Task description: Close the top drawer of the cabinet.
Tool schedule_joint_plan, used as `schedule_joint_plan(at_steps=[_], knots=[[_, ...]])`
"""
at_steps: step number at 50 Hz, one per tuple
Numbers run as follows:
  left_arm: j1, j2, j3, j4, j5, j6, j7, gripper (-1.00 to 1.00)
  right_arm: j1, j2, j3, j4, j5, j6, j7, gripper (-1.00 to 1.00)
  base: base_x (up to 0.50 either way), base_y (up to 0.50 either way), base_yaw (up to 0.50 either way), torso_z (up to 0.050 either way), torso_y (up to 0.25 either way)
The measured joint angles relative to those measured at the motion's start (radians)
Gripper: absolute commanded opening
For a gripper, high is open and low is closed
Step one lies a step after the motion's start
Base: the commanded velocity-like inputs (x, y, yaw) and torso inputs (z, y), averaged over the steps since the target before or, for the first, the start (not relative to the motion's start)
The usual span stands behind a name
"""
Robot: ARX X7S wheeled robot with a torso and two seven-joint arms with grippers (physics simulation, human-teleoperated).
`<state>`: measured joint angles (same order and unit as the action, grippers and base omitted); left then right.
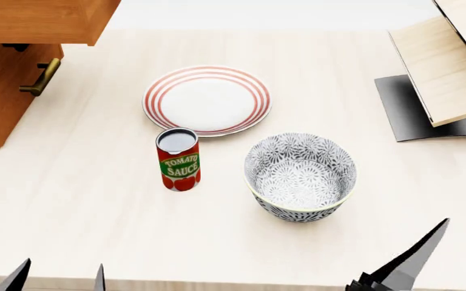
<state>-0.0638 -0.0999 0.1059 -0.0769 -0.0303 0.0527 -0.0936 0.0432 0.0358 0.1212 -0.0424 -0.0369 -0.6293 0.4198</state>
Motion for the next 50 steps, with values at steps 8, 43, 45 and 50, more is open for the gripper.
schedule_joint_plan(at_steps=[8,43,45,50], knots=[[0.011,-0.049,0.019,0.187,-0.011,-0.087,0.023,1.0,0.061,0.015,0.042,-0.2,-0.029,0.107,0.073,1.0,0.0,0.0,0.0,0.0,0.0],[-0.61,-0.133,0.412,0.376,0.337,-0.64,0.239,1.0,0.277,0.043,-0.09,-0.444,-0.019,0.779,0.089,1.0,0.0,0.0,0.0,0.0,0.0],[-0.655,-0.134,0.439,0.349,0.36,-0.644,0.249,1.0,0.281,0.047,-0.093,-0.445,-0.013,0.791,0.088,1.0,0.0,0.0,0.0,0.0,0.0],[-0.789,-0.134,0.524,0.254,0.432,-0.638,0.275,1.0,0.288,0.057,-0.098,-0.455,-0.001,0.816,0.087,1.0,0.0,0.0,0.0,0.0,0.0]])
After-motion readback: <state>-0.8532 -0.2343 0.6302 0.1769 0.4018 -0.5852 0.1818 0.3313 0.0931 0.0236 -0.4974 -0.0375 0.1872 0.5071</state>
